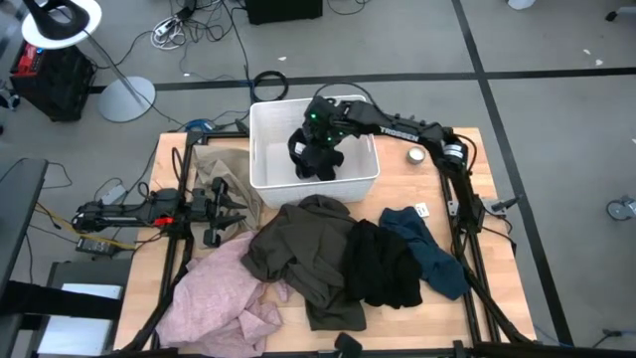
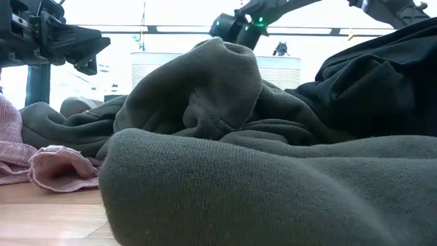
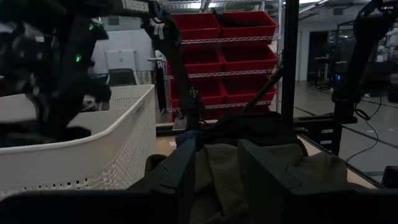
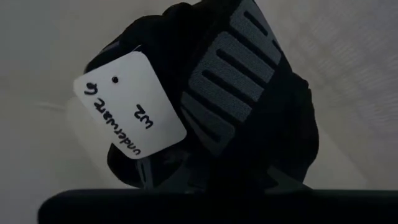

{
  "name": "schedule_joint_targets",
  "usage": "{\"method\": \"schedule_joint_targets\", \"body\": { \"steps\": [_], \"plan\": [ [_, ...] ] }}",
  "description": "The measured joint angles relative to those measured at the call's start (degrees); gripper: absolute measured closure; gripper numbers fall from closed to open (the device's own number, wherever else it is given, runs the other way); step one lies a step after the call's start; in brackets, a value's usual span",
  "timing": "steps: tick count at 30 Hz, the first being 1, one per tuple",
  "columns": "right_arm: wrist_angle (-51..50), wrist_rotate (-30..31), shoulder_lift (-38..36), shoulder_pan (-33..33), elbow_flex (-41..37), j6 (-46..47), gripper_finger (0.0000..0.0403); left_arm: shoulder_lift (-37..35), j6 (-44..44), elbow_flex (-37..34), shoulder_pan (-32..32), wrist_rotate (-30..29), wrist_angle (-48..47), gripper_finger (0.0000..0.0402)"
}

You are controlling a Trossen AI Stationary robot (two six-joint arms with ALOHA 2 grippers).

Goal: Sort clothes
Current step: Put the black underwear into the white laundry bin

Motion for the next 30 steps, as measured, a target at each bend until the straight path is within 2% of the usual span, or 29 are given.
{"method": "schedule_joint_targets", "body": {
  "steps": [13,22,30],
  "plan": [
    [-1.42,-0.86,7.83,-0.48,0.0,1.48,0.0357,-0.02,-0.01,0.02,-0.01,0.0,-0.02,0.0276],
    [-4.1,-1.49,7.7,-0.67,-0.61,1.54,0.0276,-0.01,0.01,0.02,-0.02,0.0,0.0,0.0276],
    [-5.21,-2.4,1.91,-0.87,-0.61,1.54,0.0222,0.0,-0.01,0.0,-0.01,0.0,0.0,0.0276]
  ]
}}
